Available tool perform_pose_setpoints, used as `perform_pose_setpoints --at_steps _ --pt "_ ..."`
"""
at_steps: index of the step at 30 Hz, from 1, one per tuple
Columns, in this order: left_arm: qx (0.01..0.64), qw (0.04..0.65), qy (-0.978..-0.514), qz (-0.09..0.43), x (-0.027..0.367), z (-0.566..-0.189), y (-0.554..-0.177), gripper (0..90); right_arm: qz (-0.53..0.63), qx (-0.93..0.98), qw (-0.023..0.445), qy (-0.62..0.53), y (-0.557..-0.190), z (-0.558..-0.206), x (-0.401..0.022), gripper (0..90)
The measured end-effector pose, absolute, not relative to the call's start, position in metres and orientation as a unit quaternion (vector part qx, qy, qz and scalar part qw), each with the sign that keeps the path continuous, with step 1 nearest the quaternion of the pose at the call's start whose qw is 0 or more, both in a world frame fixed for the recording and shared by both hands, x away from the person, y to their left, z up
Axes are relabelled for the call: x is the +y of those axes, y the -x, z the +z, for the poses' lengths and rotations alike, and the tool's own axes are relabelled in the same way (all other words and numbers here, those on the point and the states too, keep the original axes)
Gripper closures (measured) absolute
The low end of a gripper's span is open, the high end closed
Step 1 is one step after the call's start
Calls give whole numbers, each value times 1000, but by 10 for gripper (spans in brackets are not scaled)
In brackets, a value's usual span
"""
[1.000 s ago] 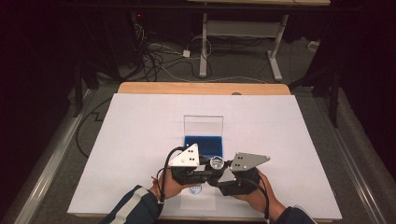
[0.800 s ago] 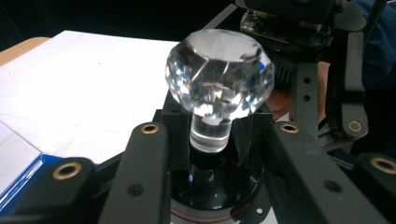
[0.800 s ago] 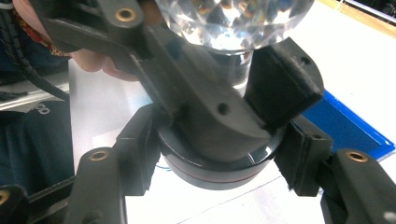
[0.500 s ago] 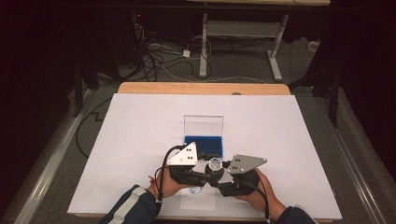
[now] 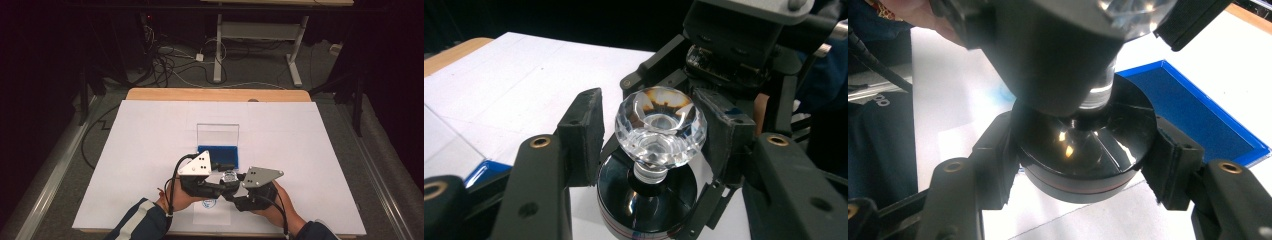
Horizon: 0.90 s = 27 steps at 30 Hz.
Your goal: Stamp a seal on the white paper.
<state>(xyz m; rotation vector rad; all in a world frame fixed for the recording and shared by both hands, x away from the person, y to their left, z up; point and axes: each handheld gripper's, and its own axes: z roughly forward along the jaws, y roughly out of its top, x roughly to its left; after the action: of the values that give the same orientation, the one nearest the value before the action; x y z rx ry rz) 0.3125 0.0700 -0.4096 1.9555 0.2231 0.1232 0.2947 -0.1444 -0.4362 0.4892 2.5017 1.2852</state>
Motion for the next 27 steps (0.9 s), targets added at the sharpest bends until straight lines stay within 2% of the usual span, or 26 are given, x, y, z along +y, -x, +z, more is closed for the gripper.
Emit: perform_pose_setpoints --at_steps 2,11,24,27 --pt "89 545 -832 55 69 -409 -311 530 443 868 145 -171 -295 -436 -144 382" --pt "101 528 -842 40 69 -408 -312 539 432 873 150 -169 -295 -438 -143 383" --pt "114 548 -829 27 73 -409 -316 546 446 866 150 -168 -297 -438 -145 375" --pt "113 550 -827 29 73 -408 -315 546 448 865 151 -171 -297 -438 -145 350"
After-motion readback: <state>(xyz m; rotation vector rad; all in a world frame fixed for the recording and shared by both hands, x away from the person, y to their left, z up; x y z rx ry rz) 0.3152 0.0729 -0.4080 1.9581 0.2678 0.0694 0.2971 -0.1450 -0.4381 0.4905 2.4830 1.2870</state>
